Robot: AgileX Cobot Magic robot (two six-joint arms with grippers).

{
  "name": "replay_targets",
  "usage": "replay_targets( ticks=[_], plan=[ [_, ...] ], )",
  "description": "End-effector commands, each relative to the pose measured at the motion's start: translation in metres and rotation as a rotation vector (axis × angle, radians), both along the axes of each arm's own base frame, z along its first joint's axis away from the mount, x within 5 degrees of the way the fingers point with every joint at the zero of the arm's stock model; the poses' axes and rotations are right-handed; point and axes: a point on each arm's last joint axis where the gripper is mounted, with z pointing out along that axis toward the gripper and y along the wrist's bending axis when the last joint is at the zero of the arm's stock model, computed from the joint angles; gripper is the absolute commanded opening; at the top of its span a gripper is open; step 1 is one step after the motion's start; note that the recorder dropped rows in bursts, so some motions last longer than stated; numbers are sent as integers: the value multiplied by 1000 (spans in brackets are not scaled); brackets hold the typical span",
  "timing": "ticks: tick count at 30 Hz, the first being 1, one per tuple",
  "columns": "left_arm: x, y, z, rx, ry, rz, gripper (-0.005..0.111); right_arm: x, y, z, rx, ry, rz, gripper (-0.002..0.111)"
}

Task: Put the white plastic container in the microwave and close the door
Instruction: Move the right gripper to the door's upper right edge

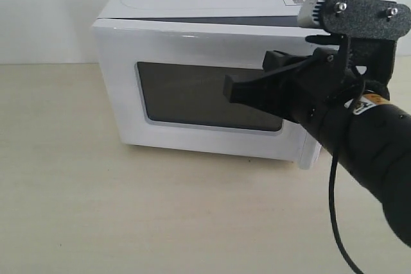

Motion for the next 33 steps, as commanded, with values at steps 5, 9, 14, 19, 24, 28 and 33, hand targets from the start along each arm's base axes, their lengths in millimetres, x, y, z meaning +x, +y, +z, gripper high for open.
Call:
replay_targets(
  ticks=[5,9,14,19,24,28,33],
  plan=[
    [1,1,-4,-44,14,13,4,11,2,-15,-44,-68,-86,0],
    [1,1,-4,-44,15,12,4,14,2,-19,-41,-92,-120,0],
    [1,1,-4,-44,15,12,4,16,1,-22,-51,-123,-154,0],
    [0,0,-4,-42,18,6,4,18,0,-24,-60,-141,-174,0],
    [0,0,-4,-42,18,6,4,19,-1,-23,-59,-158,-188,0],
    [0,0,-4,-42,18,6,4,28,-8,-26,-52,-89,-198,0],
    [0,0,-4,-40,20,2,4,35,-14,-25,-49,-78,-222,0]
  ],
)
